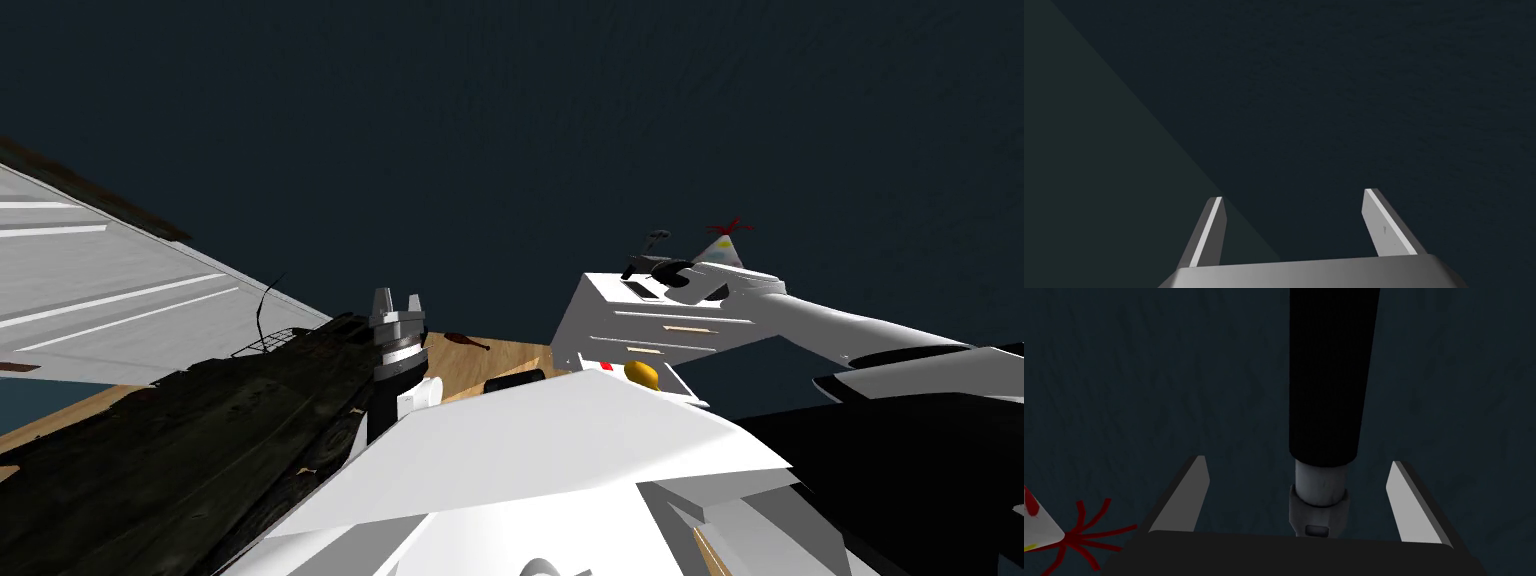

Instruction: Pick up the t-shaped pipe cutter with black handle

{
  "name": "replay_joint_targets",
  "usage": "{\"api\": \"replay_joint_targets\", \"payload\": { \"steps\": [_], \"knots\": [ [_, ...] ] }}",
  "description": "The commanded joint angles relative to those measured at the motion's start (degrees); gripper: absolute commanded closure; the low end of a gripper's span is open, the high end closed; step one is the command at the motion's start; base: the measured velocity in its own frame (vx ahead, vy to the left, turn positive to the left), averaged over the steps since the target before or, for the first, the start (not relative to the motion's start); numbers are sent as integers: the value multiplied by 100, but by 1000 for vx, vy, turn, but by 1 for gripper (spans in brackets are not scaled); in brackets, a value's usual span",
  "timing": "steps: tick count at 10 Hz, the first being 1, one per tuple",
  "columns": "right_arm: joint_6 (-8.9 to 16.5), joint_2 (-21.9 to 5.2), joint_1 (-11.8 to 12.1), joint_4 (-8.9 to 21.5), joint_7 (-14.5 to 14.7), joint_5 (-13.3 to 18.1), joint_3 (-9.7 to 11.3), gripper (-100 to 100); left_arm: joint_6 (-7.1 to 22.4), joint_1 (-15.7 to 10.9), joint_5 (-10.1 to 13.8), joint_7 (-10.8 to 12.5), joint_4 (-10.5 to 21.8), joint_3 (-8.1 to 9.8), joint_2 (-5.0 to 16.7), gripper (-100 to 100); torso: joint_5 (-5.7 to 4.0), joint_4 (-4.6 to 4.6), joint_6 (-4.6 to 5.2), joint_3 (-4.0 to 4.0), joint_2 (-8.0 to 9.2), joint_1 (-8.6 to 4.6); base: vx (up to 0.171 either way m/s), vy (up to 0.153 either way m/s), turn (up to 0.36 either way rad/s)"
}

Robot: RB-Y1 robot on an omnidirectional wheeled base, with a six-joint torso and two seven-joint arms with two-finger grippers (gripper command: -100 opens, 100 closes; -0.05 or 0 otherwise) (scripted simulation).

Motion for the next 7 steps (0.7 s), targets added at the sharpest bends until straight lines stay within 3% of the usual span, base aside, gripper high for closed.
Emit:
{"api": "replay_joint_targets", "payload": {
  "steps": [1, 2, 4, 5, 6, 7],
  "knots": [
    [-91, 3, -286, 286, 214, -198, 286, -100, 0, 0, 0, 0, 0, 0, 0, 0, 0, 0, 0, 0, 0, 0, -119, 28, 395],
    [-91, 3, -449, 475, 214, -198, 330, -100, 0, -3, 0, 0, 0, -1, 0, 0, 1, -1, -18, 4, 12, 9, -154, 19, 258],
    [-91, 3, -550, 797, 214, -198, 330, -100, 0, 0, 0, 0, 0, 0, 0, 0, 1, 4, 2, 9, 15, -1, -53, 4, -35],
    [-211, 10, -876, 1093, 431, -393, 664, -100, 0, 0, 0, 0, 0, 0, 0, 0, -1, -1, 0, -2, -4, -4, -118, 40, 343],
    [-211, 10, -1104, 1309, 431, -393, 673, -100, 0, -2, 0, 0, 0, -1, 0, 0, 1, -1, -16, 3, 11, 11, -144, 39, 286],
    [-211, 10, -1107, 1509, 431, -393, 673, -100, 0, -1, 0, 0, 0, -1, 0, 0, 4, 4, -6, 10, 19, 12, -76, 17, 23]
  ]
}}
